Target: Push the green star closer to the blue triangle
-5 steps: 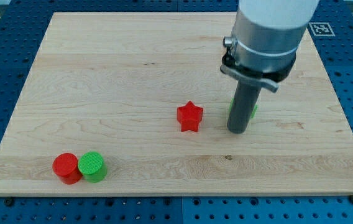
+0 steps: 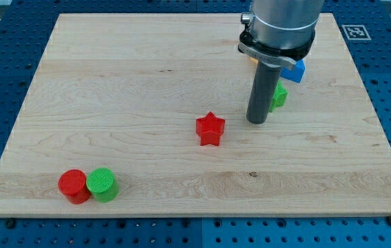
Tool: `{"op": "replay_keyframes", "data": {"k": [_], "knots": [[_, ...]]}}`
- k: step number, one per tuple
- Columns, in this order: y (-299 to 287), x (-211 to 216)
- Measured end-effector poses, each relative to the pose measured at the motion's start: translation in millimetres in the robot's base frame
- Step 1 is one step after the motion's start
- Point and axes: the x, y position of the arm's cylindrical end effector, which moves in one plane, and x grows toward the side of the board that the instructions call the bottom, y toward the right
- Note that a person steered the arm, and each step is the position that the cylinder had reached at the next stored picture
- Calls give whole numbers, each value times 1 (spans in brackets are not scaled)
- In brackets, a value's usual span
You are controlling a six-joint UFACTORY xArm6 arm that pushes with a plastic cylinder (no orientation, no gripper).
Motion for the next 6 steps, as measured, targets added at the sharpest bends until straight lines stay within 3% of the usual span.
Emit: {"op": "replay_keyframes", "data": {"k": [2, 4, 6], "knots": [[43, -16], [11, -11], [18, -48]]}}
